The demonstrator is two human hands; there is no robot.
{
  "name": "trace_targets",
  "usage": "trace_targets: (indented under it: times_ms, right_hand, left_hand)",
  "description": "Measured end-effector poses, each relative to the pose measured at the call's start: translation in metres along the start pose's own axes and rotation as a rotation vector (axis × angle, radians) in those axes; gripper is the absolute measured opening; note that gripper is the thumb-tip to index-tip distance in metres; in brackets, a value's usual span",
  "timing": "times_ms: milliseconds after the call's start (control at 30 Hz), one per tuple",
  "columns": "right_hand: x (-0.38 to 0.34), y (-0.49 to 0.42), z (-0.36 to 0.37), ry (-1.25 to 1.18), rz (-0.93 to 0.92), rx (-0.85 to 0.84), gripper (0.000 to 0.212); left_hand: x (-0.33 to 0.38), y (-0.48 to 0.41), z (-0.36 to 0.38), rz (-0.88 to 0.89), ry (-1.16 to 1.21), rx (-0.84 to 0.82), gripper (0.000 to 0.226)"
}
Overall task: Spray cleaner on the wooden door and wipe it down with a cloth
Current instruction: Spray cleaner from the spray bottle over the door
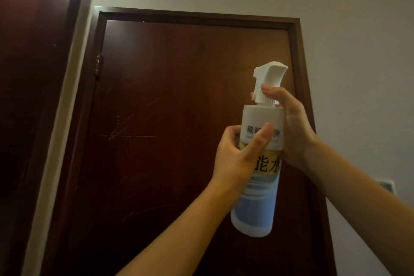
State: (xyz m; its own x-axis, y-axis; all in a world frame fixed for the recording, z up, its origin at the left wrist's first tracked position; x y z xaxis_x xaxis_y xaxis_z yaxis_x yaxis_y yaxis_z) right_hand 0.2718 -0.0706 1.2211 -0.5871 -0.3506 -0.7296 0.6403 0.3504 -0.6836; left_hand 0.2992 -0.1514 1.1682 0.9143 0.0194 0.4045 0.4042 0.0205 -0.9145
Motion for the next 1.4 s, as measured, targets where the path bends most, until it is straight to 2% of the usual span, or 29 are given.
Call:
trace_targets:
  times_ms: [600, 833, 967, 1100, 1400]
  right_hand:
    - [0.018, 0.02, -0.057, 0.069, 0.092, 0.12, 0.067]
    - [0.015, 0.03, -0.078, 0.1, 0.062, 0.237, 0.058]
    - [0.021, 0.037, -0.087, 0.135, 0.1, 0.247, 0.046]
    - [0.027, 0.042, -0.094, 0.158, 0.13, 0.262, 0.047]
    - [0.057, 0.054, -0.086, 0.117, 0.206, 0.294, 0.055]
  left_hand:
    - [-0.031, 0.014, 0.048, -0.074, 0.116, -0.095, 0.052]
    - [-0.034, 0.017, 0.064, -0.097, 0.17, -0.138, 0.05]
    - [-0.044, 0.022, 0.073, -0.145, 0.185, -0.147, 0.038]
    - [-0.052, 0.028, 0.078, -0.162, 0.189, -0.141, 0.035]
    - [-0.066, 0.051, 0.067, -0.19, 0.165, -0.118, 0.048]
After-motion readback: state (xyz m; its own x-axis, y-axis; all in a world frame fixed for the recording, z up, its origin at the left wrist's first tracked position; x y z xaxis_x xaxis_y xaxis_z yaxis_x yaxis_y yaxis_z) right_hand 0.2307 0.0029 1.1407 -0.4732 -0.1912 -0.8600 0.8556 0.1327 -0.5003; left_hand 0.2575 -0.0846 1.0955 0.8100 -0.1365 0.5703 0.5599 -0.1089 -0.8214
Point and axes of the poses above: each hand's wrist, its own y-axis away from the middle knuckle, its own z-axis out of the palm, x = y × z, the point moved 8 cm from there along -y, towards the middle knuckle, and after that the axes turned 11 degrees about z, right-handed, at the moved point
